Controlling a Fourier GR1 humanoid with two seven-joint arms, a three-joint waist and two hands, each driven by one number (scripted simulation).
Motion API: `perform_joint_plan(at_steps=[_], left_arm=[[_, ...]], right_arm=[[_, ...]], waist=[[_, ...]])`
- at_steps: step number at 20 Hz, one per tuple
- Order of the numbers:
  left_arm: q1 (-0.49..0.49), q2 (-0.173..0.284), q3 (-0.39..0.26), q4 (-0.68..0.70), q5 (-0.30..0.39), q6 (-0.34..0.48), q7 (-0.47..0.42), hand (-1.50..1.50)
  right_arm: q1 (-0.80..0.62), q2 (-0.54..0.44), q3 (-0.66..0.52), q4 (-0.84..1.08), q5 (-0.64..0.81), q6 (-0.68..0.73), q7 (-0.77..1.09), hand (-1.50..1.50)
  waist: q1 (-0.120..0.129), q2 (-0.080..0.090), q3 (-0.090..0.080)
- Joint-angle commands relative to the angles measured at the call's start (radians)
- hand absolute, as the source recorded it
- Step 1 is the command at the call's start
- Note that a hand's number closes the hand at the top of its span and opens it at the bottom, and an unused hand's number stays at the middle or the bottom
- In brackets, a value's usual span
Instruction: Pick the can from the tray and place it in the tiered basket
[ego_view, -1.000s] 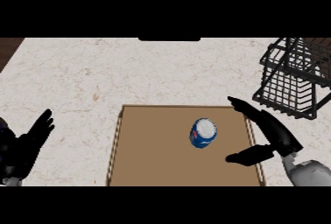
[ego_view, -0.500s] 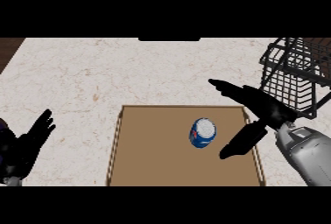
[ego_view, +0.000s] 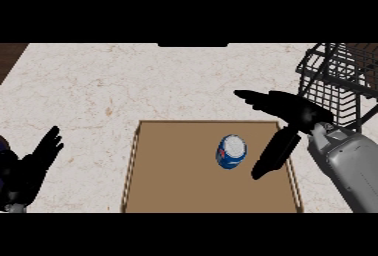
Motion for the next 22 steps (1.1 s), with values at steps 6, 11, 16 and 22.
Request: perform_joint_plan(at_steps=[6,11,16,22], left_arm=[[-0.015,-0.019,0.057,0.072,-0.025,-0.063,-0.006,0.00],[-0.010,-0.032,0.070,-0.039,-0.061,-0.039,0.085,0.00],[0.023,-0.072,0.086,-0.033,-0.099,-0.052,0.052,0.00],[-0.027,-0.100,0.123,0.024,-0.112,-0.101,0.048,0.00]], right_arm=[[0.067,-0.015,-0.065,-0.027,0.009,0.091,0.083,-1.50],[0.089,0.011,-0.103,-0.010,0.000,0.137,0.069,-1.50],[0.164,0.056,-0.094,-0.047,0.052,0.139,0.044,-1.50],[0.186,0.104,-0.123,-0.056,0.114,0.159,0.011,-1.50]], waist=[[-0.007,0.002,-0.004],[-0.004,0.002,-0.003],[-0.005,0.001,-0.003],[-0.006,0.002,-0.003]])
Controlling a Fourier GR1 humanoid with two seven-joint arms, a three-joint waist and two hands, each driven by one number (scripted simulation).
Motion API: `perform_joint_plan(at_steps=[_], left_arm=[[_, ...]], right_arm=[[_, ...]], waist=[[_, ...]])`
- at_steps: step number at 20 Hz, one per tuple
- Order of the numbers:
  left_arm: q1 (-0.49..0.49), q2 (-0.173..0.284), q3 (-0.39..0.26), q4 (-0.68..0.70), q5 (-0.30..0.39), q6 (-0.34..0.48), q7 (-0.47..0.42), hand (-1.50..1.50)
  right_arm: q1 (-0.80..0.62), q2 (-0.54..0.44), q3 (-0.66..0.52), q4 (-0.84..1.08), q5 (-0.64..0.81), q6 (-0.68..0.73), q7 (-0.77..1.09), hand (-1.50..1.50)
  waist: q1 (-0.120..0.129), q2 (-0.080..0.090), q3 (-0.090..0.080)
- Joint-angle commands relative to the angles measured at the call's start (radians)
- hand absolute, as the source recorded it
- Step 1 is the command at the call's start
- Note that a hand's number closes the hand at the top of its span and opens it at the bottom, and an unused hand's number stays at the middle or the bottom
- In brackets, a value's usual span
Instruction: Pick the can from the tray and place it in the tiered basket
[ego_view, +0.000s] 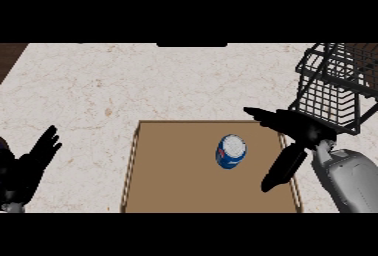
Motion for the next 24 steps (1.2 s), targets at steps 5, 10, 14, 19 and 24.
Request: perform_joint_plan(at_steps=[5,10,14,19,24], left_arm=[[-0.016,-0.009,0.052,-0.015,-0.026,-0.050,0.064,0.00],[0.018,-0.010,0.086,-0.065,-0.021,-0.088,0.088,0.00],[-0.032,-0.090,0.056,-0.014,-0.090,-0.019,0.058,0.00],[0.035,-0.117,0.073,-0.049,-0.116,-0.043,0.023,0.00],[0.031,-0.107,0.112,0.014,-0.119,-0.085,-0.037,0.00]], right_arm=[[0.013,0.106,-0.003,0.049,0.128,0.019,-0.060,-1.50],[-0.035,0.143,-0.041,0.105,0.151,0.041,-0.049,-1.50],[-0.071,0.217,-0.018,0.140,0.199,0.009,-0.013,-1.50],[-0.019,0.207,-0.050,0.199,0.254,0.056,-0.134,-1.50],[0.014,0.282,0.009,0.163,0.311,0.021,-0.117,-1.50]], waist=[[0.001,0.003,-0.004],[0.003,0.002,-0.004],[0.001,0.003,-0.005],[0.002,0.003,-0.004],[0.000,0.003,-0.004]])
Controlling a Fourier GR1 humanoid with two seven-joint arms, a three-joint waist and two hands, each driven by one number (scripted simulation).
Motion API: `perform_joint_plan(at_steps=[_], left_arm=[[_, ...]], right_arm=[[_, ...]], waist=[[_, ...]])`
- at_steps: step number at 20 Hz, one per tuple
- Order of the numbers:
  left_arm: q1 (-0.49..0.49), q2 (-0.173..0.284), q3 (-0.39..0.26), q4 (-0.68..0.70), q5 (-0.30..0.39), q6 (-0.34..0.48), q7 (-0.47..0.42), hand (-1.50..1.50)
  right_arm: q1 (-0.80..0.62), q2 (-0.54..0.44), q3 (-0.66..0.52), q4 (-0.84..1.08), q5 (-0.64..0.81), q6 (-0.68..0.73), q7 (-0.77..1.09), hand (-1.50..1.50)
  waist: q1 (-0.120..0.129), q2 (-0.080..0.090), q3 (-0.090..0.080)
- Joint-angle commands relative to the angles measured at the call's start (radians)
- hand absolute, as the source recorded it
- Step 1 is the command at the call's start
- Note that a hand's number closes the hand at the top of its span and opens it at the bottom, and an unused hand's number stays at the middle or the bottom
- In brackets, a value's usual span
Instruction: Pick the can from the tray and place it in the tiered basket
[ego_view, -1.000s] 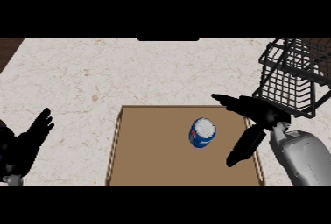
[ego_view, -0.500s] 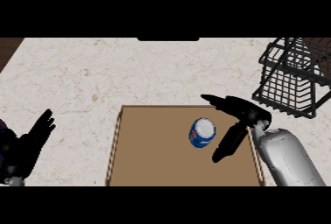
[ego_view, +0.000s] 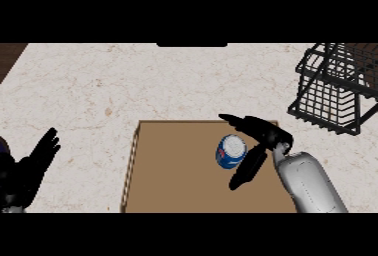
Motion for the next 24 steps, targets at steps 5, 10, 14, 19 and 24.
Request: perform_joint_plan(at_steps=[5,10,14,19,24], left_arm=[[-0.035,-0.031,-0.005,-0.041,-0.028,0.007,0.078,0.00],[-0.036,-0.017,0.033,-0.004,-0.015,-0.028,0.054,0.00],[0.001,-0.031,0.024,-0.048,-0.027,-0.040,0.072,0.00],[-0.028,-0.074,0.014,0.056,-0.081,-0.005,-0.013,0.00],[-0.004,-0.039,0.019,0.012,-0.055,-0.040,0.027,0.00]], right_arm=[[0.046,0.068,0.058,0.075,0.075,0.012,-0.091,1.50],[0.084,0.090,0.071,0.000,0.173,-0.091,-0.234,1.50],[0.041,0.079,-0.007,0.026,0.168,-0.107,-0.261,1.50],[0.087,0.050,-0.047,-0.160,0.142,-0.091,-0.123,1.50],[-0.106,0.123,0.076,-0.090,0.544,-0.406,0.137,1.50]], waist=[[0.001,0.002,-0.003],[-0.002,0.001,-0.003],[0.000,0.002,-0.003],[-0.006,0.001,-0.003],[0.028,-0.005,-0.009]])
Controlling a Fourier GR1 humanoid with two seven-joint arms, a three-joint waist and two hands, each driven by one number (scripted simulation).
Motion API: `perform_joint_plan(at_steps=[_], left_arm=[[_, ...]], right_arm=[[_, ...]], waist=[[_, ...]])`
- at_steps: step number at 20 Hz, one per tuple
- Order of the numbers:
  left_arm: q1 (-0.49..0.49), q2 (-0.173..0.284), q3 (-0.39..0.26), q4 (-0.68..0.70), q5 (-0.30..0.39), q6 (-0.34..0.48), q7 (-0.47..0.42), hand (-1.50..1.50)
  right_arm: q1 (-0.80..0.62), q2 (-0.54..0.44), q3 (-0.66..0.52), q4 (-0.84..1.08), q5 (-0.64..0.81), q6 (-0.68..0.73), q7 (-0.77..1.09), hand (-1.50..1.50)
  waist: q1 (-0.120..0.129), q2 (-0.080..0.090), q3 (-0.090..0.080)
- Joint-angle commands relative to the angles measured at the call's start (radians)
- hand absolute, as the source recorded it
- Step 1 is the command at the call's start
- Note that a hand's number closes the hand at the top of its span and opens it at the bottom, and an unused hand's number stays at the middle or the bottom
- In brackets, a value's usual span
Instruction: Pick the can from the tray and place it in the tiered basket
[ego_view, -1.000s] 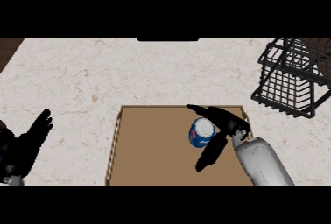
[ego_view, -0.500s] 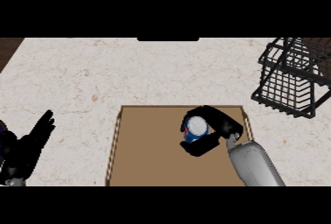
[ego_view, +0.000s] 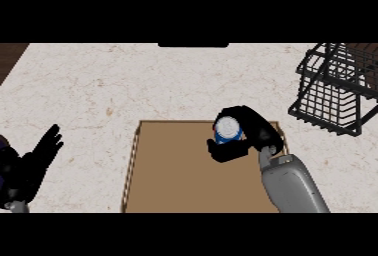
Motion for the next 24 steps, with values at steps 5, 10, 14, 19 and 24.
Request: perform_joint_plan(at_steps=[5,10,14,19,24], left_arm=[[-0.022,-0.004,-0.021,0.016,-0.017,0.000,0.023,0.00],[-0.020,-0.002,-0.012,0.025,-0.015,-0.001,0.010,0.00],[-0.027,-0.018,-0.011,0.035,-0.012,0.009,0.017,0.00],[-0.058,0.014,0.010,0.044,-0.002,-0.013,0.013,0.00],[-0.014,0.024,0.023,0.030,0.010,-0.034,0.005,0.00]], right_arm=[[-0.245,0.029,0.201,0.056,0.501,-0.255,0.454,1.50],[-0.406,0.029,0.274,0.078,0.698,-0.280,0.678,1.50],[-0.571,0.029,0.230,0.087,0.746,-0.237,0.761,1.50],[-0.612,0.029,0.184,0.055,0.759,-0.222,0.771,1.50],[-0.642,0.029,0.061,0.124,0.835,-0.299,0.684,1.50]], waist=[[0.023,-0.006,-0.009],[0.021,-0.007,-0.007],[0.020,-0.003,-0.005],[0.000,0.001,-0.003],[0.002,0.004,-0.002]])
